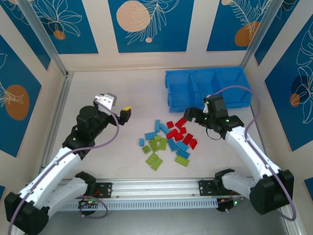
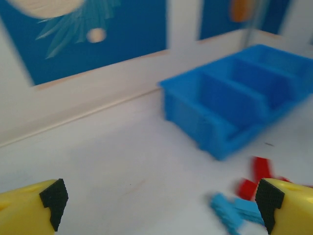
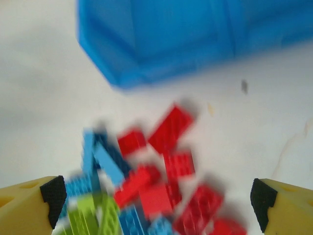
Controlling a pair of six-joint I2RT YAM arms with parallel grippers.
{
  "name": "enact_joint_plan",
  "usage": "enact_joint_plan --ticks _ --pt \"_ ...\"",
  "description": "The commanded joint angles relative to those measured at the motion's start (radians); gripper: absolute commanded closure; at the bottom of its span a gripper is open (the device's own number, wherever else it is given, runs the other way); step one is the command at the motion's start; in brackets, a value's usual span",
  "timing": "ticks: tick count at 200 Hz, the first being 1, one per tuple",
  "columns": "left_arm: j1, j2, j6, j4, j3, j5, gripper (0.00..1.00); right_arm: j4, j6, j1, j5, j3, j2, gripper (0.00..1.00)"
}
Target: Sort the legos into containers by color
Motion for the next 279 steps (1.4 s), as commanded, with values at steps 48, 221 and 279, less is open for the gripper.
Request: enact_joint_plan --ticks 48,221,279 --pt "-0.063 -0.056 0.531 -0.499 0.052 0.436 0.0 -0.204 -0.082 -0.007 -0.004 0.154 0.277 0.01" --pt "-0.072 -0.153 0.552 -0.36 -0.12 0.541 0.0 0.105 0.284 0.101 0.074 0.251 0.703 0.42" --pt "-0.073 -0.149 0.551 -0.361 -0.12 0.523 0.0 0.133 0.28 0.107 0.096 0.182 0.615 0.67"
